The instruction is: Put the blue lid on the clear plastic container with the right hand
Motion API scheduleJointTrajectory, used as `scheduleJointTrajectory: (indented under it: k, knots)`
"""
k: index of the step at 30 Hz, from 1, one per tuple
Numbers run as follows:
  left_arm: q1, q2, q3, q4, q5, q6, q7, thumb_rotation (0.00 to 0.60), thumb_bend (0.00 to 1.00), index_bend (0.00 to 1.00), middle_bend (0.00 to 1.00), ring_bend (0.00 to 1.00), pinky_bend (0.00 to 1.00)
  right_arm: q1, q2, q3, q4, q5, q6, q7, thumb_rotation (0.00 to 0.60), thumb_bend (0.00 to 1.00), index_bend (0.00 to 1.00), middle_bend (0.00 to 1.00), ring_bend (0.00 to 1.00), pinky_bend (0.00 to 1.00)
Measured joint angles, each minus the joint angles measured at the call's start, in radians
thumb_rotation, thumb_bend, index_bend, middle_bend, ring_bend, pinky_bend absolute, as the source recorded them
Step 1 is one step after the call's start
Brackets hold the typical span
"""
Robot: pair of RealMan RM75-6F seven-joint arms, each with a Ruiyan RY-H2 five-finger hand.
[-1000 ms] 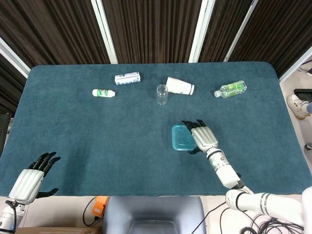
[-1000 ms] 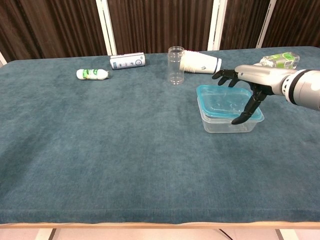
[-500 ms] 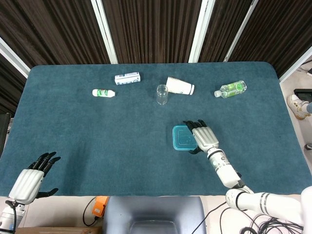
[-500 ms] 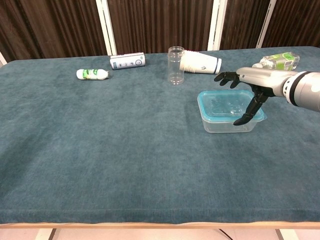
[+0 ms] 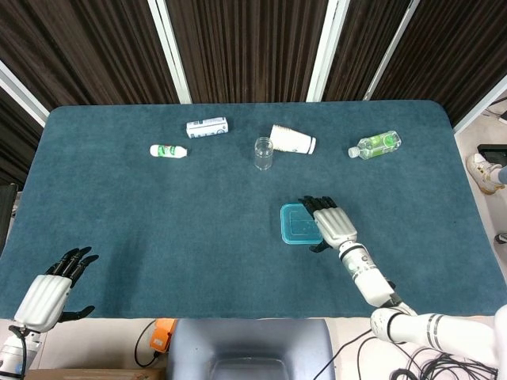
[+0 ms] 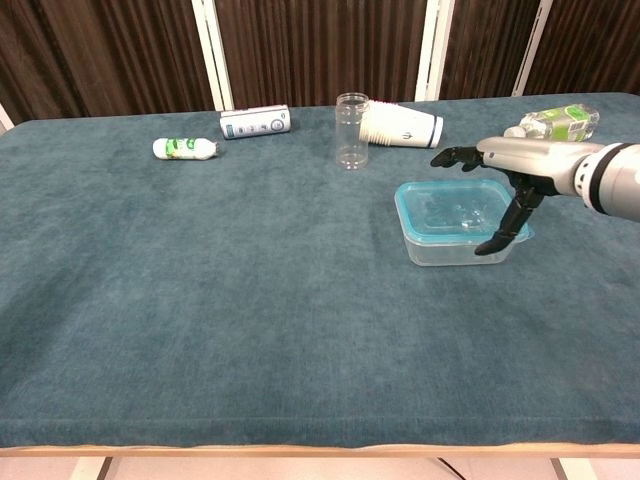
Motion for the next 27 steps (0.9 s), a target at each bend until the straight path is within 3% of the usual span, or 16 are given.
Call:
scheduleJointTrajectory:
  k: [6, 10, 13, 16, 20, 27]
  knots:
    - [0.0, 0.001, 0.001, -0.001, 0.002, 0.0, -0.001, 0.6, 0.48, 0.17, 0.07, 0.07, 0.3, -0.017, 0.071, -0.034, -0.09, -0.038, 0.014, -0.024, 0.6, 0.31, 0.06, 0.1, 0.07, 0.02]
    - [0.001, 0.001, 0.0, 0.0, 0.0, 0.001, -0.003, 0.6, 0.48, 0.17, 0.07, 0.07, 0.3, -0.034, 0.108, -0.066, -0.124, -0.128, 0.036, -0.032, 0.6, 0.49, 0.14, 0.11, 0.1, 0.03]
    - [-0.001, 0.0, 0.0, -0.001, -0.003, -0.003, 0.0, 0.6, 0.48, 0.17, 0.07, 0.07, 0.3, -0.044, 0.137, -0.09, -0.132, -0.209, 0.051, -0.04, 0.6, 0.62, 0.32, 0.22, 0.24, 0.18]
    - [-0.002, -0.001, 0.001, -0.002, -0.001, -0.005, 0.006, 0.6, 0.48, 0.17, 0.07, 0.07, 0.3, -0.054, 0.138, -0.099, -0.108, -0.258, 0.087, -0.06, 0.6, 0.65, 0.43, 0.31, 0.34, 0.3]
    - [-0.003, -0.002, 0.001, -0.002, -0.002, -0.009, 0.009, 0.6, 0.48, 0.17, 0.07, 0.07, 0.3, -0.059, 0.103, -0.091, -0.042, -0.265, 0.113, -0.08, 0.6, 0.65, 0.45, 0.32, 0.36, 0.32]
    - [-0.004, -0.001, 0.0, -0.003, -0.006, -0.01, 0.007, 0.6, 0.48, 0.17, 0.07, 0.07, 0.3, -0.052, 0.052, -0.064, 0.025, -0.244, 0.109, -0.085, 0.6, 0.65, 0.4, 0.32, 0.36, 0.32]
